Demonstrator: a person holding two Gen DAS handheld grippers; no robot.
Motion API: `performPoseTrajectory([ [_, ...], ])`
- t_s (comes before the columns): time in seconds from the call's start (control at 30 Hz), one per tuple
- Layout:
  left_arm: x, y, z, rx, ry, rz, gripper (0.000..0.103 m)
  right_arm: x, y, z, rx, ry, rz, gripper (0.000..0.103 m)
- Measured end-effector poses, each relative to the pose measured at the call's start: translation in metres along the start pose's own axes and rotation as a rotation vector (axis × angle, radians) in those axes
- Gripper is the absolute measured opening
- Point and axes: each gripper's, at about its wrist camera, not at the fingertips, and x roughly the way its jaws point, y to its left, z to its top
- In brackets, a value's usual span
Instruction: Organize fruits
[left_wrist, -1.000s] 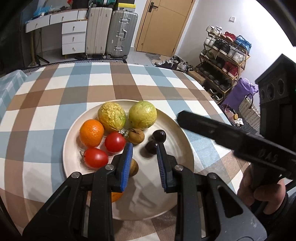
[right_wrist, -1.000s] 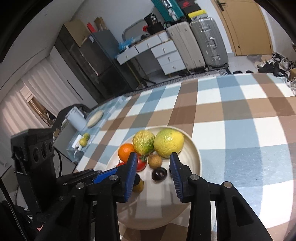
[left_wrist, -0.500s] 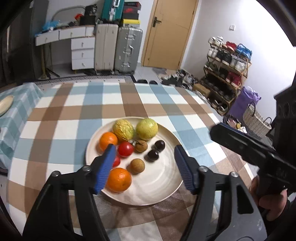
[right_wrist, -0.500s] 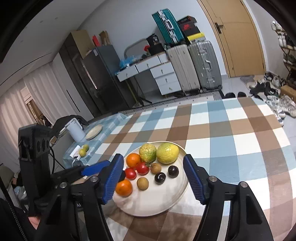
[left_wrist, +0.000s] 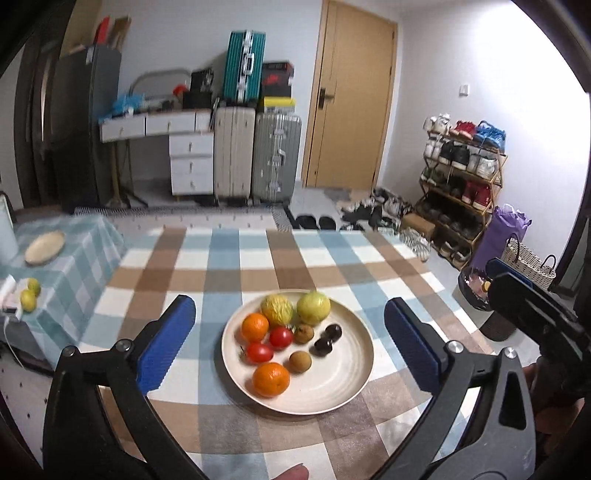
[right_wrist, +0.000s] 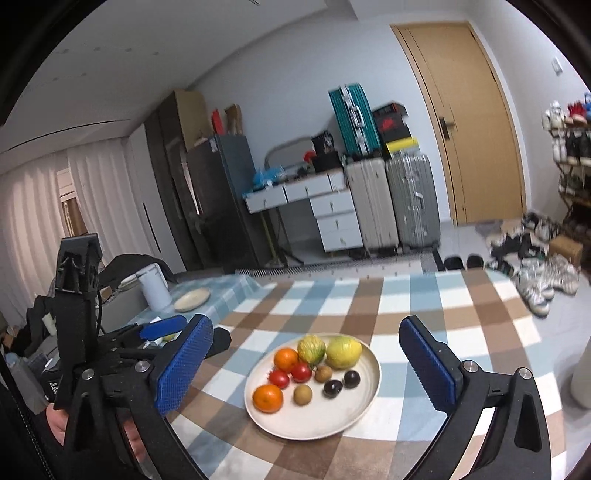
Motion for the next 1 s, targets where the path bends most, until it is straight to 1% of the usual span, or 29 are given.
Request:
performPoseTrajectory([
  [0.1,-0.021,-0.003,0.003,0.022,-0.058,0.016,0.102,-0.012,0.01,0.003,-0.023,-0.041,-0.002,0.103],
  [0.23,-0.05,-0.004,0.005,0.054,-0.137,0.062,0.102,-0.026,0.021,0.007,-0.054,-0.092,-0.024,0.103],
  [0.37,-0.075,-0.002,0.005,0.07,-0.186,0.107,0.102,-0.041,0.033,0.009,-0.085,-0.13,-0.039,0.103],
  [0.5,-0.091,0.003,0.005,0.078,-0.213,0.108,0.102,-0.057,0.044,0.009,-0.116,-0.164,-0.052,0.103],
  [0.67,-0.113,0.016,-0.004,0.047,-0.247,0.101,0.102,-0.073,0.055,0.001,-0.157,-0.215,-0.055,0.103],
  [0.77,-0.119,0.022,-0.015,0.042,-0.272,0.1,0.102,-0.08,0.059,-0.01,-0.186,-0.243,-0.064,0.103],
  [0.83,-0.12,0.025,-0.027,0.059,-0.299,0.105,0.102,-0.082,0.062,-0.017,-0.202,-0.245,-0.069,0.103],
  [0.9,-0.113,0.029,-0.034,0.06,-0.288,0.121,0.102,-0.083,0.064,-0.026,-0.221,-0.244,-0.084,0.103],
  [1.0,-0.11,0.036,-0.049,0.038,-0.291,0.104,0.102,-0.083,0.065,-0.037,-0.234,-0.241,-0.102,0.103],
])
